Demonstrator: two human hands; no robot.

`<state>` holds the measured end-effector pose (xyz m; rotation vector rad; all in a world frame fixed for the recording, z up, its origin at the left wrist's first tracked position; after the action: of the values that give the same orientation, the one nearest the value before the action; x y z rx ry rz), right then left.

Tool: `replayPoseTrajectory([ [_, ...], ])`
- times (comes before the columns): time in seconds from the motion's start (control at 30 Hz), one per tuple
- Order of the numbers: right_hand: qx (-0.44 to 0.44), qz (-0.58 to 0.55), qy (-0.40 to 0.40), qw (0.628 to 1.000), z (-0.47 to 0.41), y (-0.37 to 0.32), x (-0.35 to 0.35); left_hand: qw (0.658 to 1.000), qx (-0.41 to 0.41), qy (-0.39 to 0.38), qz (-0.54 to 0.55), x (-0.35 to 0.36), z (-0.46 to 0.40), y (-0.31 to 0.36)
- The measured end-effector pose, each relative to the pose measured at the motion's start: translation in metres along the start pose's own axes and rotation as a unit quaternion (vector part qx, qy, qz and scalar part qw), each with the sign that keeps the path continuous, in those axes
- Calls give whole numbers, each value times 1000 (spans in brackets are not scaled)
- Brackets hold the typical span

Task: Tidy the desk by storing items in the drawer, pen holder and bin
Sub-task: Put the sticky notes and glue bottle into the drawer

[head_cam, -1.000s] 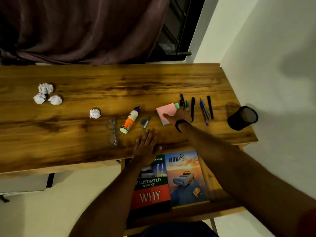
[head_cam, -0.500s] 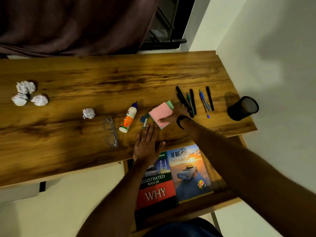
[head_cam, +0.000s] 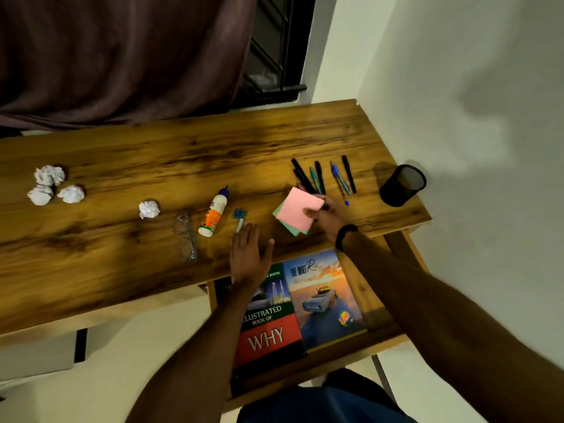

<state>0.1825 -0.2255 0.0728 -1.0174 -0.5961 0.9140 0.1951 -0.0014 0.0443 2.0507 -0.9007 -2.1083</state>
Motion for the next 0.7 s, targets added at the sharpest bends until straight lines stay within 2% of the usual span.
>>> replayPoseTrajectory([
  [0.03,-2,-7,-24,1000,3,-1,-10,999,-6,36,33,-7,3,9],
  [0.07,-2,-14,-46,999,6,-2,-18,995,-14,41,90,-9,3,17],
  [0.13,-2,-48,-82,995,14,-5,-39,966,-58,-35,248,-1,-2,41],
  [0.23,23,-75,-122,989,26,-2,-70,851,-180,-200,450,19,-2,87],
  [0.27,26,-55,-126,990,30,1,-83,828,-199,-234,469,26,5,105],
  [0.33,25,-6,-130,991,37,8,-109,812,-212,-259,478,40,21,139],
  [0.5,50,-5,-127,991,56,39,-162,795,-272,-237,487,95,56,202],
  [0.6,43,38,-141,988,63,51,-194,788,-303,-215,490,119,72,219],
  [0.7,64,79,-195,976,73,59,-218,748,-352,-210,523,137,84,222],
])
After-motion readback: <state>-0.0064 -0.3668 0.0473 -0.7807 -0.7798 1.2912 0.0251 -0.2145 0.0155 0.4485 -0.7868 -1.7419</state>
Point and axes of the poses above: each hand's wrist, its own z-axis away from the middle knuckle, its own x-axis out of the palm, y = z × x, the point moved 6 cm from there along -z, towards the middle knuckle, and after that the axes turned 7 degrees about -z, right-handed, at the moved point
